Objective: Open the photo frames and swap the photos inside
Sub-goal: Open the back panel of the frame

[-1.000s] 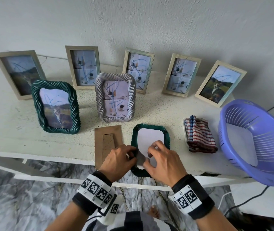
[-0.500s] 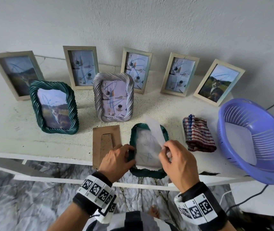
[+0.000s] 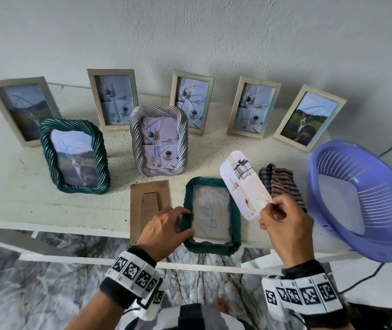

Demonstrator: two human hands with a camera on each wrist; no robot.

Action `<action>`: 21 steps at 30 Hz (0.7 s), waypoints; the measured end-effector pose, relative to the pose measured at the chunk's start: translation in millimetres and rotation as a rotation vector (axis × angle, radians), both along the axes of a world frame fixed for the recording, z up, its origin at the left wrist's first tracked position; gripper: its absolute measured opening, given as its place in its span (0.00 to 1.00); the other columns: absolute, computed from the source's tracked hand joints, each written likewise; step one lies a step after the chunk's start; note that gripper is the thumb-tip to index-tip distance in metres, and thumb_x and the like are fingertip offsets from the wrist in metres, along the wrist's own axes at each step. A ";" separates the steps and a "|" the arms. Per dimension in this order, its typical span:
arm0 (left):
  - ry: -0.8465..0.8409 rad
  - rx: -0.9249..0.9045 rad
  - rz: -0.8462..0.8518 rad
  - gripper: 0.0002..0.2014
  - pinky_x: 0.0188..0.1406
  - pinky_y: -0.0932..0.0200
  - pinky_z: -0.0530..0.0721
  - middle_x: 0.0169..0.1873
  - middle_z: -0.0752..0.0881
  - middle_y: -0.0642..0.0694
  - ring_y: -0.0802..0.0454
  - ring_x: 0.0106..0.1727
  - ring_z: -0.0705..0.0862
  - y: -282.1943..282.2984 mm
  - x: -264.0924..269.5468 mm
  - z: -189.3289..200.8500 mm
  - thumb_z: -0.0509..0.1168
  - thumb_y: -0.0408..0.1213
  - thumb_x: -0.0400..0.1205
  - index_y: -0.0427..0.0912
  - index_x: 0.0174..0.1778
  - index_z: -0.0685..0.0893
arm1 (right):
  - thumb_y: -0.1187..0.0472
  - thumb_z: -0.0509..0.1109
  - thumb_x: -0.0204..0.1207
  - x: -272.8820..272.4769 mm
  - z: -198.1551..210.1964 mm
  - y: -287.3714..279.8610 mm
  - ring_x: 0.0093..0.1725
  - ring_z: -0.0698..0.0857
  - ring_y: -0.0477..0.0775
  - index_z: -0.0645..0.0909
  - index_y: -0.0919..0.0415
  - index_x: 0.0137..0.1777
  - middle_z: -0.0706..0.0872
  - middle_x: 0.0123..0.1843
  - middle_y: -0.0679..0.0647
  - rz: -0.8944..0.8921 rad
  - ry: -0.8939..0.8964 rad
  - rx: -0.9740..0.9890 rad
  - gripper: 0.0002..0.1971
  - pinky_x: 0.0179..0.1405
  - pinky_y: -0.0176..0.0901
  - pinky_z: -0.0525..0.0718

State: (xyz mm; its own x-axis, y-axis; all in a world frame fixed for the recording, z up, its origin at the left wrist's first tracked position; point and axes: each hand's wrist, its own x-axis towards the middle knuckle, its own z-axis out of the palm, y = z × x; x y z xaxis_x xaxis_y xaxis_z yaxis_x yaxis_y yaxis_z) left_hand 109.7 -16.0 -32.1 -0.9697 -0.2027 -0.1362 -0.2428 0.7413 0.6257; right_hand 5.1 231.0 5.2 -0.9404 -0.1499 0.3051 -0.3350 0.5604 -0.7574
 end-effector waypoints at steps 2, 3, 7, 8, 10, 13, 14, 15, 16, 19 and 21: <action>0.063 0.017 0.038 0.16 0.35 0.75 0.75 0.42 0.78 0.58 0.66 0.37 0.80 -0.4 -2.5 6.9 0.69 0.52 0.80 0.50 0.62 0.83 | 0.70 0.71 0.76 3.2 4.3 4.8 0.28 0.88 0.55 0.78 0.61 0.42 0.87 0.30 0.57 0.014 -0.165 -0.205 0.06 0.31 0.57 0.90; 0.094 0.049 0.059 0.14 0.33 0.76 0.74 0.42 0.80 0.58 0.66 0.36 0.81 1.6 -6.3 11.6 0.69 0.51 0.80 0.50 0.59 0.84 | 0.72 0.70 0.77 5.4 8.0 7.1 0.28 0.89 0.57 0.79 0.63 0.44 0.88 0.31 0.60 0.014 -0.236 -0.301 0.05 0.32 0.57 0.90; 0.112 0.382 0.077 0.16 0.39 0.70 0.86 0.46 0.87 0.54 0.63 0.44 0.87 25.4 -34.6 33.0 0.68 0.48 0.82 0.48 0.63 0.83 | 0.74 0.68 0.78 11.8 13.9 10.2 0.31 0.88 0.67 0.79 0.65 0.49 0.88 0.34 0.66 0.011 -0.460 -0.594 0.05 0.33 0.55 0.89; 0.074 0.537 0.084 0.17 0.41 0.63 0.89 0.49 0.88 0.52 0.59 0.47 0.88 35.4 -43.4 38.2 0.68 0.46 0.82 0.46 0.65 0.82 | 0.73 0.68 0.78 12.6 13.2 11.7 0.32 0.87 0.68 0.79 0.65 0.49 0.88 0.34 0.66 0.007 -0.511 -0.644 0.05 0.33 0.55 0.89; 0.027 0.854 0.144 0.14 0.42 0.52 0.91 0.51 0.90 0.44 0.51 0.50 0.90 54.7 -58.2 46.2 0.68 0.38 0.82 0.42 0.63 0.81 | 0.73 0.68 0.78 14.1 15.1 15.6 0.34 0.87 0.69 0.78 0.67 0.51 0.88 0.36 0.68 -0.008 -0.618 -0.704 0.04 0.34 0.55 0.89; 0.105 1.002 0.200 0.11 0.41 0.46 0.91 0.48 0.91 0.37 0.42 0.49 0.91 71.3 -74.2 46.3 0.70 0.28 0.80 0.37 0.57 0.82 | 0.72 0.69 0.78 13.3 18.1 26.3 0.36 0.89 0.70 0.78 0.68 0.51 0.88 0.38 0.71 0.010 -0.715 -0.662 0.04 0.35 0.55 0.90; 0.124 0.987 0.195 0.11 0.41 0.44 0.90 0.47 0.91 0.36 0.41 0.49 0.91 74.2 -78.3 44.9 0.70 0.27 0.79 0.36 0.58 0.82 | 0.71 0.70 0.78 11.7 17.4 32.0 0.35 0.89 0.67 0.80 0.66 0.50 0.88 0.38 0.69 0.013 -0.657 -0.580 0.03 0.34 0.54 0.90; 0.130 0.965 0.182 0.12 0.43 0.42 0.90 0.48 0.91 0.36 0.40 0.49 0.91 78.3 -83.3 43.0 0.70 0.27 0.79 0.36 0.58 0.82 | 0.70 0.71 0.78 8.0 14.9 42.2 0.34 0.89 0.61 0.81 0.64 0.48 0.89 0.37 0.64 -0.006 -0.506 -0.429 0.03 0.34 0.53 0.90; 0.129 0.946 0.171 0.13 0.44 0.41 0.90 0.48 0.91 0.37 0.41 0.49 0.91 80.7 -86.7 42.5 0.71 0.28 0.79 0.36 0.59 0.82 | 0.69 0.72 0.77 3.2 13.3 51.8 0.34 0.88 0.56 0.82 0.62 0.48 0.89 0.37 0.58 -0.039 -0.282 -0.222 0.03 0.33 0.52 0.88; 0.101 0.905 0.154 0.16 0.45 0.41 0.90 0.47 0.91 0.38 0.42 0.48 0.91 94.6 -98.4 39.3 0.71 0.29 0.79 0.38 0.63 0.82 | 0.64 0.75 0.72 -11.2 21.7 85.5 0.40 0.81 0.59 0.84 0.62 0.50 0.86 0.43 0.56 -0.157 0.230 0.342 0.08 0.37 0.53 0.82; 0.097 0.895 0.160 0.14 0.43 0.44 0.91 0.47 0.90 0.38 0.43 0.46 0.91 109.0 -105.8 38.4 0.71 0.28 0.79 0.40 0.61 0.84 | 0.57 0.78 0.68 -20.9 28.1 109.2 0.43 0.79 0.64 0.84 0.62 0.54 0.84 0.46 0.58 -0.158 0.192 0.532 0.16 0.40 0.54 0.80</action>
State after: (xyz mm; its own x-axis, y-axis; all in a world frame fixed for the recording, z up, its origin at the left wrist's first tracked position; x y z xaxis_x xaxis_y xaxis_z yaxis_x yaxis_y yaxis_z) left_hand 3.9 93.0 6.3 -0.9545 -0.1940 -0.2265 -0.2173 -0.0681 0.9737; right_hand -15.8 340.2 33.3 -0.8992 -0.1921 0.3932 -0.3202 0.9012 -0.2921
